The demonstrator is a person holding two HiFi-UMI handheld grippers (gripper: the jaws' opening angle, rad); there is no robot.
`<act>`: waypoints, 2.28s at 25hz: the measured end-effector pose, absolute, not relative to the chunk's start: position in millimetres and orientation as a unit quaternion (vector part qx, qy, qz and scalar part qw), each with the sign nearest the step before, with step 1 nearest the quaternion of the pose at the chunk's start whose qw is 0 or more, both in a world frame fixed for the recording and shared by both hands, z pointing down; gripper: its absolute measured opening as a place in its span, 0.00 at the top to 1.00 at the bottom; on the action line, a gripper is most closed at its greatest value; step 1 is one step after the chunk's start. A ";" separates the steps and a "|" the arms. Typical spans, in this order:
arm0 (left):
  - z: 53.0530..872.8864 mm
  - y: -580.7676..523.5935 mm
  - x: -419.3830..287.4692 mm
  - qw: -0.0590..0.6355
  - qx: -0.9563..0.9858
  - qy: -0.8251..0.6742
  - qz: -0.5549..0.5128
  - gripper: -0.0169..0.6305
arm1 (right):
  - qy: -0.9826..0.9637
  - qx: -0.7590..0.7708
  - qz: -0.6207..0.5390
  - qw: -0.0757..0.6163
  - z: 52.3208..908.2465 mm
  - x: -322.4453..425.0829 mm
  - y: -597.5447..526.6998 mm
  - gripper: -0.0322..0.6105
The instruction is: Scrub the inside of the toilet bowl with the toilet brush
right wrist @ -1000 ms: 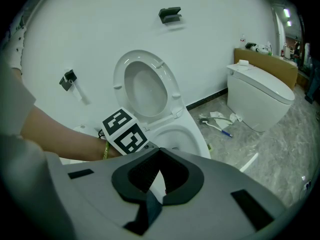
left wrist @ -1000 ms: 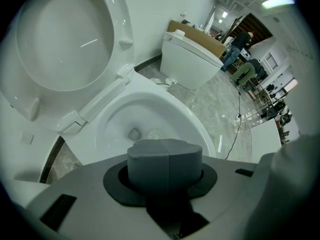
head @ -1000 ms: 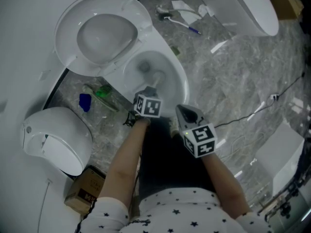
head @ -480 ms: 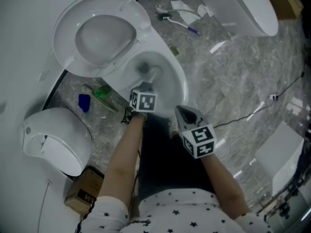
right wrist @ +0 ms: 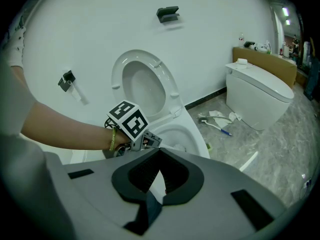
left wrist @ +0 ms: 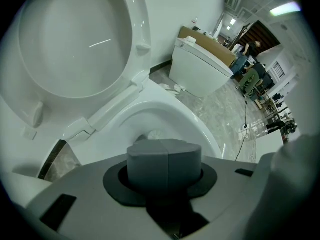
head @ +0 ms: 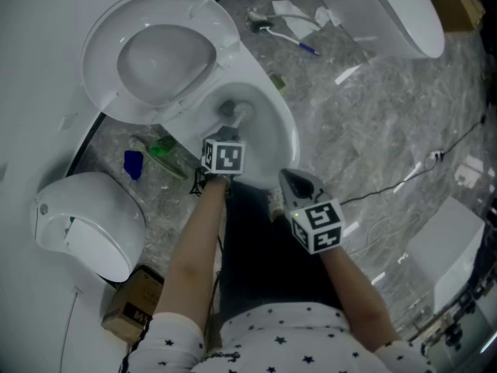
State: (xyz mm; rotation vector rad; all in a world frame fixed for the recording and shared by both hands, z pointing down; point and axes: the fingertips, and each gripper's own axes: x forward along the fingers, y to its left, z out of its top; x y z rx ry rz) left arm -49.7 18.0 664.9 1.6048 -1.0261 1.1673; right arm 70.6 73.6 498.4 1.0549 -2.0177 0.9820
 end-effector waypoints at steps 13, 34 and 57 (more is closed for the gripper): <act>668.7 4.2 -66.4 0.441 0.632 -0.438 0.462 0.73 | -0.769 0.400 0.375 0.329 501.2 73.8 72.3 0.95; 671.2 -13.5 -97.3 0.433 0.621 -0.479 0.445 0.74 | -0.769 0.404 0.373 0.326 499.7 78.5 67.8 0.95; 608.2 45.3 -81.2 0.445 0.614 -0.483 0.438 0.73 | -0.795 0.395 0.336 0.315 457.8 77.3 73.1 0.95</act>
